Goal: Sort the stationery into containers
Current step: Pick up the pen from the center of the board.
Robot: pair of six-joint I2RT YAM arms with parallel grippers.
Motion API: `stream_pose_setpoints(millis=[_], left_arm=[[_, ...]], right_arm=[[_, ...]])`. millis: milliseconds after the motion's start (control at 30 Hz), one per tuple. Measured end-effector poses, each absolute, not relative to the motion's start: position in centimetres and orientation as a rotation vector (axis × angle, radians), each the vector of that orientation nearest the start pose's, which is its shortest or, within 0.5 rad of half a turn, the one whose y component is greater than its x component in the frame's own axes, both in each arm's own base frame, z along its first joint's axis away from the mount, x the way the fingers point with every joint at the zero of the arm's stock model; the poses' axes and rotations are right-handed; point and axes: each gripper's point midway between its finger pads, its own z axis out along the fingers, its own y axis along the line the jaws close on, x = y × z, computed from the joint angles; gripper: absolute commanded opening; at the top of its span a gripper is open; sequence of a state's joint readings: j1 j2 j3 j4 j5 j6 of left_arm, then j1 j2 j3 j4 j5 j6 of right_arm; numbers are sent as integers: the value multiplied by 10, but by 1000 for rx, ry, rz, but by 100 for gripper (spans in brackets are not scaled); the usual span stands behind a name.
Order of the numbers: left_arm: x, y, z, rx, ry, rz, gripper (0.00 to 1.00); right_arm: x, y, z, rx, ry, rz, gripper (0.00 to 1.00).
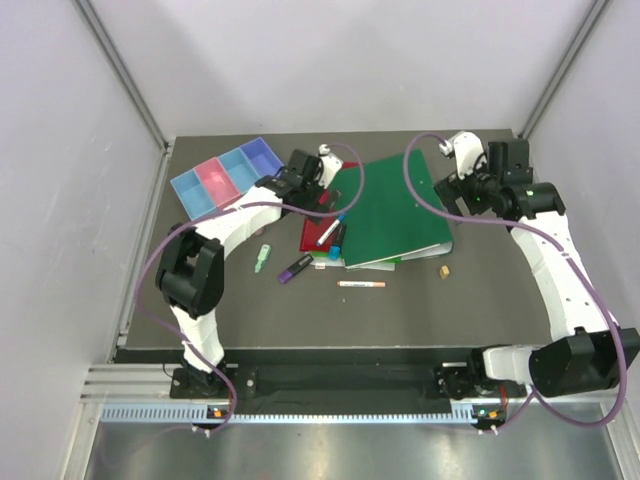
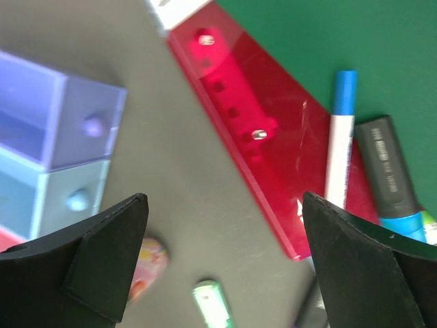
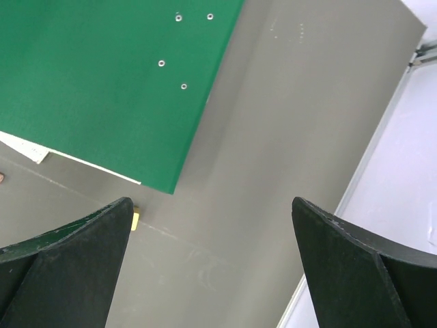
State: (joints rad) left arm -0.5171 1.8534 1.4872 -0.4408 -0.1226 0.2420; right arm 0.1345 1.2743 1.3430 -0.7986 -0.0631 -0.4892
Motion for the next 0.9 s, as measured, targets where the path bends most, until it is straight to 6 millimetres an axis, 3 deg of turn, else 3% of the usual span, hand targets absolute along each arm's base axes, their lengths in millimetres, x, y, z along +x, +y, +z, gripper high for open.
stream_pose_setpoints(millis=[267, 567, 900], left_arm=[[412, -237, 103, 878, 2258, -2, 95], [400, -226, 77, 861, 2325, 33, 93], [397, -233, 63, 867, 2349, 22, 90]], right_arm=[[343, 35, 253, -714, 2170, -125, 100], [344, 36, 258, -695, 2162, -120, 100], [343, 35, 271, -676, 2131, -124, 99]])
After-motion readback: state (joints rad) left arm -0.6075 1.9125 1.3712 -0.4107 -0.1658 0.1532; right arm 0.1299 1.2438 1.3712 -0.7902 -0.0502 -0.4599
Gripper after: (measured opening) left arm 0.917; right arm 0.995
